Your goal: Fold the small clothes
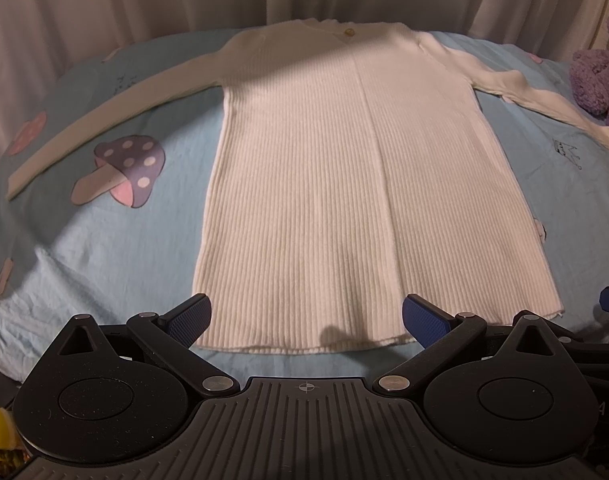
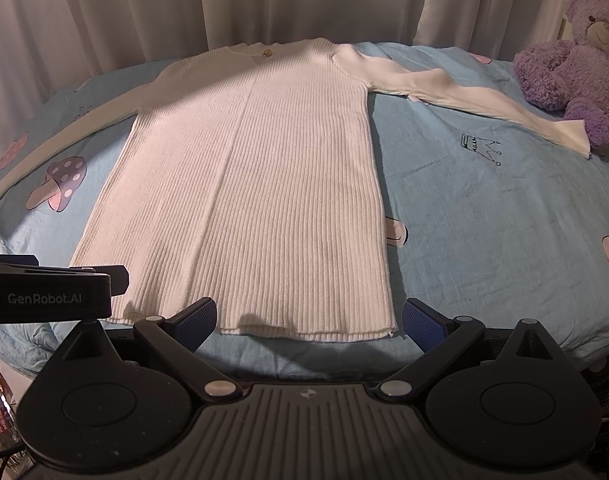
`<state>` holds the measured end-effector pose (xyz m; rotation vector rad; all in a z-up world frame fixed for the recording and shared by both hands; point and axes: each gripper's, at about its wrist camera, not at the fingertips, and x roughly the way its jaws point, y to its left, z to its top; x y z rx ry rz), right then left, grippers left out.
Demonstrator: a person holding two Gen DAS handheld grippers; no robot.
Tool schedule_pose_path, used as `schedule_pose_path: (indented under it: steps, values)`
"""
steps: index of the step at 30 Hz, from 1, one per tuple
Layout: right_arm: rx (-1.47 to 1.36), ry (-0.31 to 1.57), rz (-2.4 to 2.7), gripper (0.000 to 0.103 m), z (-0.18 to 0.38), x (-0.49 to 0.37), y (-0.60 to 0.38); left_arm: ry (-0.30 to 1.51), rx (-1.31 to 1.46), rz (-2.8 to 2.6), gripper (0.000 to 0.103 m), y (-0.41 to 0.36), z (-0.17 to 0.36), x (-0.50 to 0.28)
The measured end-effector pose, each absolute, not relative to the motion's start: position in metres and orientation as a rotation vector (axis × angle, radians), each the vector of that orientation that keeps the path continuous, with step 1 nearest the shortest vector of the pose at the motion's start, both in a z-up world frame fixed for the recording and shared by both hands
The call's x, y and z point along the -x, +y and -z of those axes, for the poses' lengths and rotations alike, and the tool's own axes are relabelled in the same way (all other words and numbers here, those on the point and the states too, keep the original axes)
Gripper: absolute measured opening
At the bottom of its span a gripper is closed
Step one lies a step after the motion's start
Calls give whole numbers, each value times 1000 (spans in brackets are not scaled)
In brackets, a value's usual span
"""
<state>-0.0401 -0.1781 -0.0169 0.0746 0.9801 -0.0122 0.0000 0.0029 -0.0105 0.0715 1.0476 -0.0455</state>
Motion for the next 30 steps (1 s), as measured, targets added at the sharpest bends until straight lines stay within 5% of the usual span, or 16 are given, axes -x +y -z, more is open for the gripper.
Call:
schedule_pose_path:
  steps: [30]
  values:
    - [-77, 988, 9, 99, 19, 39, -178, 1072, -61, 45, 103, 5, 11, -4]
